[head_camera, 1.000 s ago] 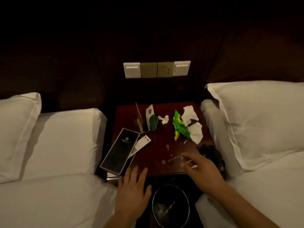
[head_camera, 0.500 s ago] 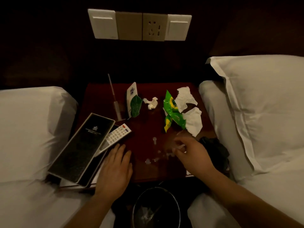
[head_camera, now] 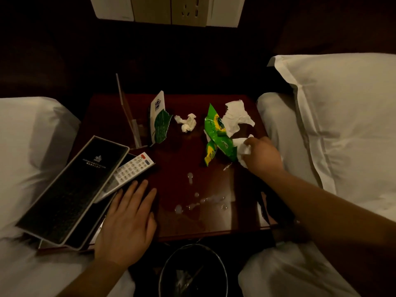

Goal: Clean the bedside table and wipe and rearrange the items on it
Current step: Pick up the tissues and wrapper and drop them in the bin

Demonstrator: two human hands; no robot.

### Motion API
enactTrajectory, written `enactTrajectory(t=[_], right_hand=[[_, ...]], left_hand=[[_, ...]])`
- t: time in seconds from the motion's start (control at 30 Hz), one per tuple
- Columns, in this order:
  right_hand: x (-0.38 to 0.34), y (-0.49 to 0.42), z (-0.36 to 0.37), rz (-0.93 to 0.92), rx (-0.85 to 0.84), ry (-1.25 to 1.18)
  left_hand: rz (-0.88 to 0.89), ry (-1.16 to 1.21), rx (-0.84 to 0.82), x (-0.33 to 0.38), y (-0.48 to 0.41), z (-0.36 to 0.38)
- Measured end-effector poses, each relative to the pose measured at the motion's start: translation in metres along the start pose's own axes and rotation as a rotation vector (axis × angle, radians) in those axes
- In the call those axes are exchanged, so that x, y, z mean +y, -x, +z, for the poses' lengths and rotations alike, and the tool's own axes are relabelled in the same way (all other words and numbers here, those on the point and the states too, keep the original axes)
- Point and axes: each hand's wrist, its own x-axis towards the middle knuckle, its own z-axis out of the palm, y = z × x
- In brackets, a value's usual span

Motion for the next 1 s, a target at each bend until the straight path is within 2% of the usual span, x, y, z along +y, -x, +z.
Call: enactTrajectory(t=[0.13, 0.27, 0.47, 0.63, 1.0], right_hand=[[0.004, -0.002, 0.001, 0.01, 0.009, 0.008], [0.008, 0.005, -0.007, 0.032, 0.071, -0.137], [0.004, 0.034, -0.027, -0.028, 0.204, -0.296], [-0.021, 0.084, -0.037, -0.203, 0.26, -0.445], [-0.033, 0.221, 0.01, -0.636, 0.042, -0.688]], left_hand=[[-0.008, 0.003, 0.022, 0.001, -0.001, -0.001], [-0.01, -0.009, 0.026, 0.001, 0.0, 0.0], [-0.018, -0.022, 0.025, 0.002, 0.0, 0.001], [-0.032, -0.04, 0.018, 0.003, 0.0, -0.003], [-0.031, -0.029, 0.027, 0.005, 0.0, -0.004]])
